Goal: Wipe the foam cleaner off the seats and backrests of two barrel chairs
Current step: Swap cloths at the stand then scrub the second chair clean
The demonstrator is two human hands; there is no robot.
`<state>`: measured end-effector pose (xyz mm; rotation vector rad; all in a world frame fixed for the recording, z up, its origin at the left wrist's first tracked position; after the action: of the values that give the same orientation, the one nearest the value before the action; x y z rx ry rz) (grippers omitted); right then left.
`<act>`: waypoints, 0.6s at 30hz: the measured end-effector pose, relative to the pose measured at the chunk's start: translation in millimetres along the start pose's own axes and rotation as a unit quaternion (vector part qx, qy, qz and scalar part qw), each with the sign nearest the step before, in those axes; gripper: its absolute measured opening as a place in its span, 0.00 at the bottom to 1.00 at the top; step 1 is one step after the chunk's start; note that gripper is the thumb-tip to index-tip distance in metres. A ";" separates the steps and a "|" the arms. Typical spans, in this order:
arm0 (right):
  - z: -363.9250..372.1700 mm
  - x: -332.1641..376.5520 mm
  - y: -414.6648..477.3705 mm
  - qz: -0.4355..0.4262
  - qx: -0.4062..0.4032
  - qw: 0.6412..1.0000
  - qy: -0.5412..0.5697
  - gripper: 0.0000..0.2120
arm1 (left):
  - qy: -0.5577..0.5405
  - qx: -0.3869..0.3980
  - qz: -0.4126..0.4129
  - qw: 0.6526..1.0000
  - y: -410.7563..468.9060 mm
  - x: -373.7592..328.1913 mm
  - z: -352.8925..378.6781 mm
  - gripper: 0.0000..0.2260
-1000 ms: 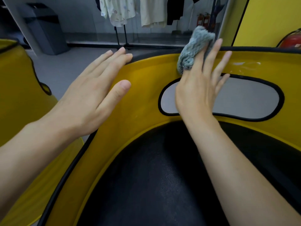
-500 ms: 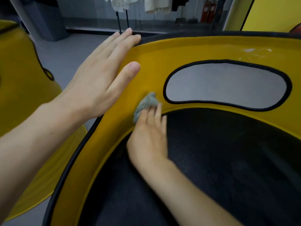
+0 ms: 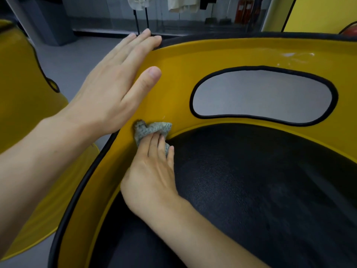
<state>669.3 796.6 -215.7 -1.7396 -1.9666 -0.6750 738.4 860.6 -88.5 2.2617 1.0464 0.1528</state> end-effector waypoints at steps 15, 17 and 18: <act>-0.3 4.6 8.9 0.004 -0.010 0.982 0.190 0.39 | 0.010 -0.004 0.001 1.000 -0.4 -0.1 1.1 0.27; -13.7 -9.7 24.8 -0.001 -0.059 0.992 0.111 0.41 | 0.023 0.003 0.006 1.000 -0.5 0.4 0.7 0.28; -21.9 -19.1 33.1 -0.005 -0.087 0.993 0.074 0.42 | 0.030 0.007 0.008 0.999 0.0 1.2 0.3 0.28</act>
<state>704.5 771.4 -207.4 -1.7248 -1.8642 -0.9751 739.3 861.3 -88.9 2.2922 1.0628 0.2216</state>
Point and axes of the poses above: each hand's wrist, its own y-axis towards the middle knuckle, its own z-axis out of the palm, x = y × z, the point moved 5 cm from there along y, towards the middle knuckle, and after that the axes turned 1 degree about z, right-handed, at the moved point
